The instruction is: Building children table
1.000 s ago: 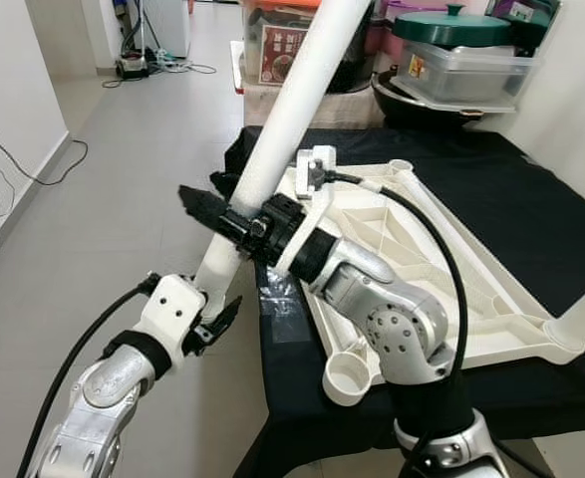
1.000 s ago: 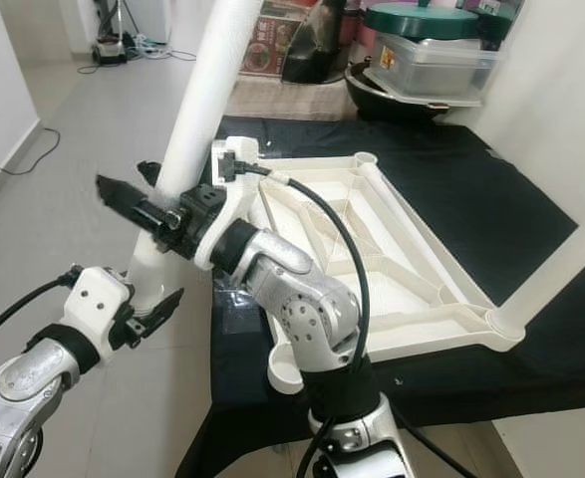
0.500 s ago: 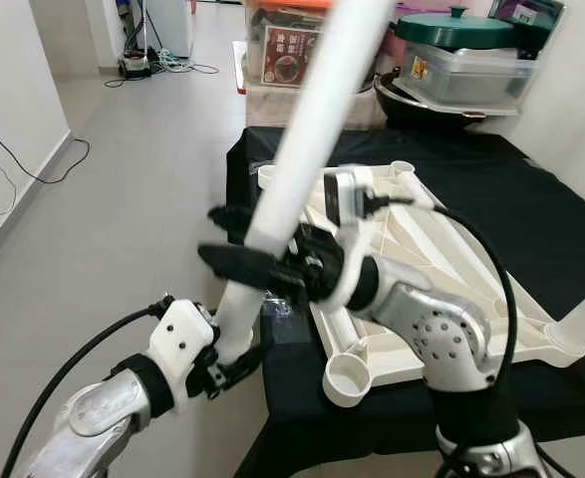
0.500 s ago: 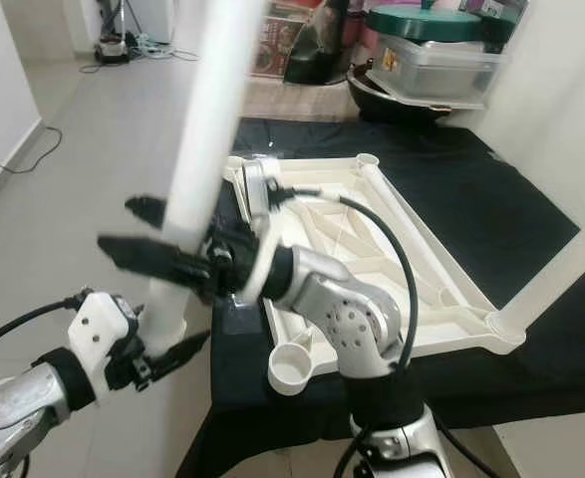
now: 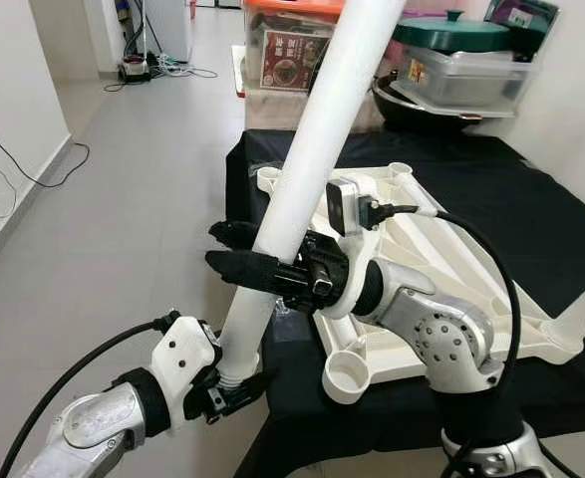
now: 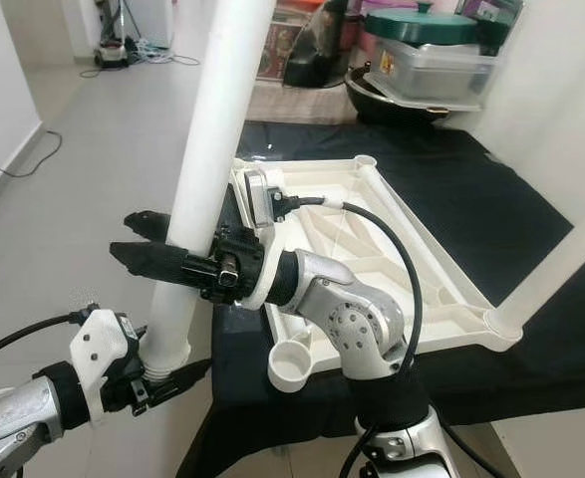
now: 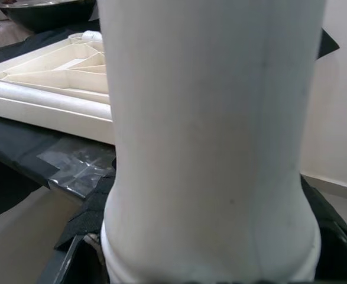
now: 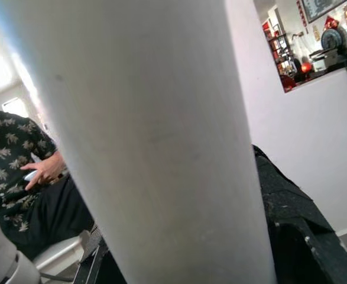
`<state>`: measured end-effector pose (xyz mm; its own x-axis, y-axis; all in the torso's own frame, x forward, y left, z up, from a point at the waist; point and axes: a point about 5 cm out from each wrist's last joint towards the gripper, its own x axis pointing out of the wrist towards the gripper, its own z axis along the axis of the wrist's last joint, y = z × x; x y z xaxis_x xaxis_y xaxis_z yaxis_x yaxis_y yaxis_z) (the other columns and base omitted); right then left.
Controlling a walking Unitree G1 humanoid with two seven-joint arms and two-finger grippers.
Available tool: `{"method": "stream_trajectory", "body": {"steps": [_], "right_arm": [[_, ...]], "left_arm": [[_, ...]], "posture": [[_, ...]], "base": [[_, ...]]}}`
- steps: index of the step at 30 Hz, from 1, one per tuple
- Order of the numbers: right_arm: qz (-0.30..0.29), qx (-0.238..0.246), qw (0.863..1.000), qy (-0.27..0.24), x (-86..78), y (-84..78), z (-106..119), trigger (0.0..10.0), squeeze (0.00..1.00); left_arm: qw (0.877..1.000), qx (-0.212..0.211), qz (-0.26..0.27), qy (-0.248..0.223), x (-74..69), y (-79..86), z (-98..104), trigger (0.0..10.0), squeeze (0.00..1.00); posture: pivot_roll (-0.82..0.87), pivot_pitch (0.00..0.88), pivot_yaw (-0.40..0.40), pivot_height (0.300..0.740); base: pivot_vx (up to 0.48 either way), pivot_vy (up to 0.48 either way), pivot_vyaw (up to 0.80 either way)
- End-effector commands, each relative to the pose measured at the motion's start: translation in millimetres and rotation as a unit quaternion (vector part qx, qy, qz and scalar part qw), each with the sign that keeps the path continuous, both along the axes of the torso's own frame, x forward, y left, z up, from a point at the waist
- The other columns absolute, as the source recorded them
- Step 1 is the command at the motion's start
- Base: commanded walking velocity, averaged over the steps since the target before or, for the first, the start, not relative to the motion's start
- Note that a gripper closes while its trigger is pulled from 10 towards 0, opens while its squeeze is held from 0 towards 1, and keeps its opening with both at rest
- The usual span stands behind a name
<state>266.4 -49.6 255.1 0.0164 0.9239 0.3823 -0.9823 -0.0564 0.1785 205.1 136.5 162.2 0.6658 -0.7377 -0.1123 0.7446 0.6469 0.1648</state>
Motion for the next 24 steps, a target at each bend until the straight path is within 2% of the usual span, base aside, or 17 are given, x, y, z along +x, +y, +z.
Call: {"method": "stream_trajectory", "body": {"steps": [1,5,6,7,8,12,15,21,23,24], "right_arm": [[0.016,0.006,1.0,0.011,-2.5,7.0,-1.6,0.0,0.0],[0.016,0.006,1.0,0.009,-2.9,6.3,-2.6,0.0,0.0],[0.017,0.005,1.0,0.008,-3.6,5.7,-3.3,0.0,0.0],[0.017,0.005,1.0,0.008,-3.6,5.7,-3.3,0.0,0.0],[0.016,0.003,1.0,0.006,-4.0,5.1,-4.0,0.0,0.0],[0.013,0.002,1.0,0.003,-4.1,4.8,-4.3,0.0,0.0],[0.009,0.001,1.0,0.001,-3.6,4.1,-4.0,0.0,0.0],[-0.036,-0.013,0.999,-0.003,6.9,-6.9,-3.2,0.0,0.0],[-0.036,-0.013,0.999,-0.003,6.9,-6.9,-3.2,0.0,0.0],[-0.067,-0.022,0.998,0.0,13.2,-11.4,-3.2,0.0,0.0]], "left_arm": [[1.0,0.019,-0.006,-0.004,-0.7,-1.8,-0.4,10.0,0.0],[1.0,0.022,0.001,-0.012,0.7,0.7,0.5,10.0,0.0],[0.999,0.026,0.016,-0.025,3.9,4.6,1.8,10.0,0.31],[0.999,0.026,0.016,-0.025,3.9,4.6,1.8,10.0,0.31],[0.998,0.021,0.035,-0.036,8.5,9.5,4.2,10.0,1.0],[0.996,0.019,0.075,-0.046,15.3,22.2,5.9,10.0,1.0],[0.995,0.015,0.091,-0.043,15.2,27.8,6.2,10.0,1.0],[0.992,0.006,0.123,-0.027,0.4,41.1,7.3,10.0,1.0],[0.992,0.006,0.123,-0.027,0.4,41.1,7.3,10.0,1.0],[0.988,-0.004,0.149,-0.033,-2.5,45.8,9.2,10.0,1.0]], "posture": [[0.09,0.0,-0.08,0.74],[0.09,0.0,-0.08,0.74],[0.09,0.0,-0.08,0.74],[0.09,0.0,-0.08,0.74],[0.09,0.0,-0.08,0.74],[0.1,0.0,-0.082,0.74],[0.1,0.0,-0.081,0.74],[0.1,0.0,-0.082,0.74],[0.1,0.0,-0.082,0.74],[0.09,0.0,-0.083,0.74]], "base": [[0.0,0.0,0.0],[0.0,0.0,0.0],[0.0,0.0,0.0],[0.0,0.0,0.0],[0.0,0.0,0.0],[0.0,0.0,0.0],[0.0,0.0,0.0],[0.0,0.0,0.0],[0.0,0.0,0.0],[0.0,0.0,0.0]]}}
